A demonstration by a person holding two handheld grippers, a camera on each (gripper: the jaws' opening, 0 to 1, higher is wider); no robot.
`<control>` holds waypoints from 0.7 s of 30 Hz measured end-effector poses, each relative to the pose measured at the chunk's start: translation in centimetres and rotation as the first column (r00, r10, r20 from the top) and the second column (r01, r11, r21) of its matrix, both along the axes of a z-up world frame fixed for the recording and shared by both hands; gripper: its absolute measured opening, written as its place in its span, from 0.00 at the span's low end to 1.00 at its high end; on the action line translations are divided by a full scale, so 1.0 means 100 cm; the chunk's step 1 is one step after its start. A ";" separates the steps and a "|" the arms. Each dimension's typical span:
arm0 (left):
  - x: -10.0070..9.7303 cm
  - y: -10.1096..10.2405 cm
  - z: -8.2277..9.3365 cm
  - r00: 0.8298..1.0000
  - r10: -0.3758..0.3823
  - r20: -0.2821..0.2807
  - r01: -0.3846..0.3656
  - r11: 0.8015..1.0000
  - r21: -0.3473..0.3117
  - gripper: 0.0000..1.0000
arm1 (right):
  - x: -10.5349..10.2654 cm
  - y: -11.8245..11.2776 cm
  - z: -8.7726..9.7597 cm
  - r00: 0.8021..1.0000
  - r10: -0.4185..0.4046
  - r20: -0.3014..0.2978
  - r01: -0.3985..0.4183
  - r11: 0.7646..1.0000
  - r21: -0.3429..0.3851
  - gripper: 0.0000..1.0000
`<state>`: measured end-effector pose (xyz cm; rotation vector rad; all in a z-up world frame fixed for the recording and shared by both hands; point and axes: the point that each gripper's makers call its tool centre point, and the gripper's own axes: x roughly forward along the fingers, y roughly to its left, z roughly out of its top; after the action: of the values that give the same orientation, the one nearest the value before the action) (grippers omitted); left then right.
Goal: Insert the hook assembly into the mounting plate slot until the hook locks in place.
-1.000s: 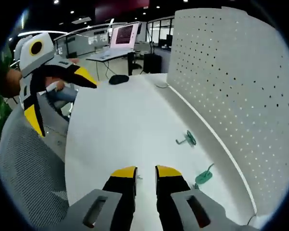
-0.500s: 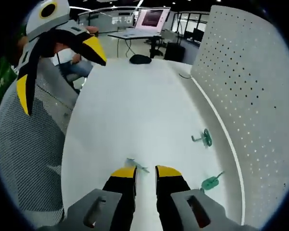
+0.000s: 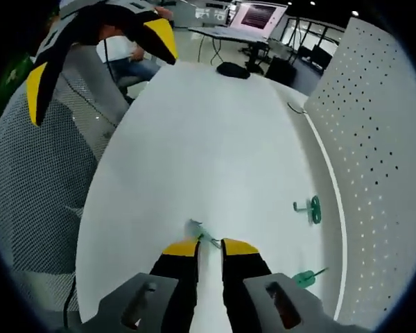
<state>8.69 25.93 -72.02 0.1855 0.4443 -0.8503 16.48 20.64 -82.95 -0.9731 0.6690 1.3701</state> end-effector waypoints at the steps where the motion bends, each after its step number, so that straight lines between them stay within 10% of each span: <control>1: 0.000 0.000 0.000 1.000 0.001 -0.002 -0.001 1.000 0.001 0.64 | 0.000 0.000 -0.001 1.000 0.006 0.004 -0.006 1.000 -0.005 0.10; 21: -0.001 0.005 -0.004 1.000 0.019 -0.023 -0.019 1.000 -0.015 0.62 | 0.001 -0.002 -0.014 0.982 0.170 0.079 -0.164 0.983 -0.083 0.05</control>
<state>8.61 26.46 -72.46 0.1574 0.4605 -0.8374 16.54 20.48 -84.35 -1.1639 0.5889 1.4491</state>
